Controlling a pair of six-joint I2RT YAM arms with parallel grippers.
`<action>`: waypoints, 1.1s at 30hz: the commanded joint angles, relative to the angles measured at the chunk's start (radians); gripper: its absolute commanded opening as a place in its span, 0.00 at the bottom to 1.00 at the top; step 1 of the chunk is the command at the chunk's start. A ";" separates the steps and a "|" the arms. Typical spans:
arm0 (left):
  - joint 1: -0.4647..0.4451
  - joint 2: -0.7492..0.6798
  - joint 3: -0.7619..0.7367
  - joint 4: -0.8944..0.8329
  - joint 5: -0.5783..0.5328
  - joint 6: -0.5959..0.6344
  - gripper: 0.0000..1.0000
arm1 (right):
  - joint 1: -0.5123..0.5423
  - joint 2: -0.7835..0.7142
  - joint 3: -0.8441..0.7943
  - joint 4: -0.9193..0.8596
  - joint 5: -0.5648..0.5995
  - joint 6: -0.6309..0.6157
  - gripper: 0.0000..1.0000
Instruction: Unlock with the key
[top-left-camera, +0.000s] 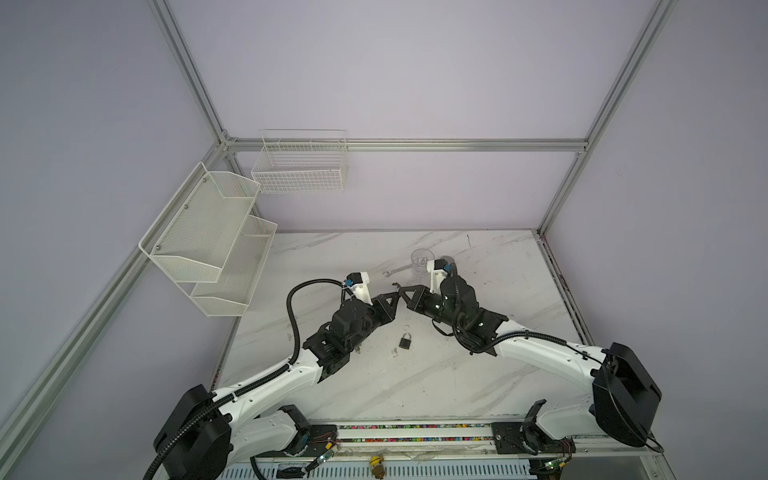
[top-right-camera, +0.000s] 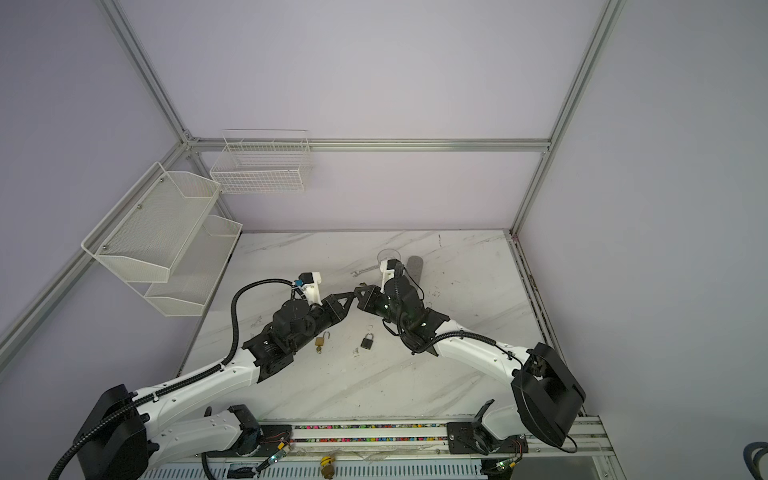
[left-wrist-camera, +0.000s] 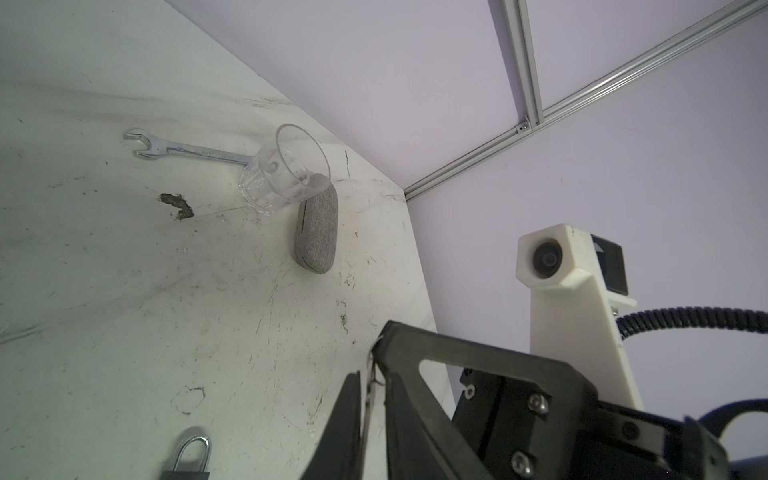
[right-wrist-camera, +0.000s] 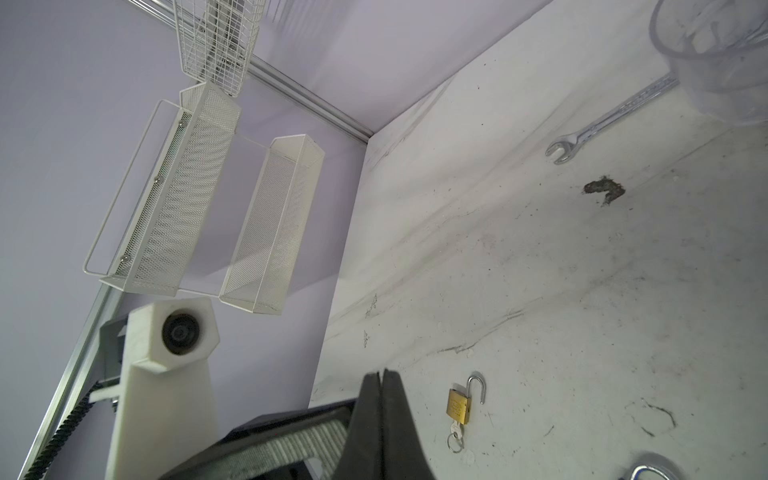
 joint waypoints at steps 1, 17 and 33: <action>-0.003 -0.019 -0.011 0.026 -0.012 -0.001 0.09 | -0.001 -0.019 0.000 0.030 0.005 0.016 0.00; 0.036 -0.054 0.021 -0.032 0.067 0.185 0.00 | -0.004 -0.053 0.006 -0.007 -0.023 -0.030 0.21; 0.302 -0.024 0.199 -0.264 0.652 0.569 0.00 | -0.207 -0.194 -0.110 -0.029 -0.435 -0.342 0.50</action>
